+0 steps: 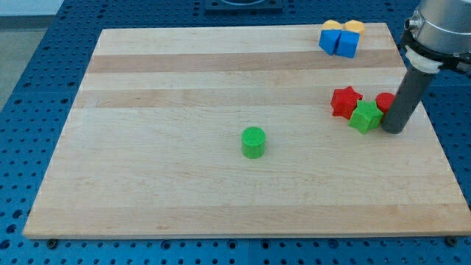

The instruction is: Move the green star into the green circle

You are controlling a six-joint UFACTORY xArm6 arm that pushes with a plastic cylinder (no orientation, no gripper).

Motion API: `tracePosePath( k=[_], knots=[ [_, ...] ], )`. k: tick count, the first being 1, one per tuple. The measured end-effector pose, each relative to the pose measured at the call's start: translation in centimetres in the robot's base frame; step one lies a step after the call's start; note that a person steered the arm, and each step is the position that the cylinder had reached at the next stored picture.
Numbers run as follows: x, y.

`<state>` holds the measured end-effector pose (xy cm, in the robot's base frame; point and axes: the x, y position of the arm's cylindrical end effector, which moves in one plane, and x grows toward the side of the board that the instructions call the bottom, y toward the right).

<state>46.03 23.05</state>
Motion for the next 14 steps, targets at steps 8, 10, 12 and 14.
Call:
tracePosePath(
  k=[8, 10, 12, 14],
  knots=[
    [-2.7, -3.0],
    [1.7, -5.9],
    [2.8, -11.2],
    [3.1, -14.9]
  ],
)
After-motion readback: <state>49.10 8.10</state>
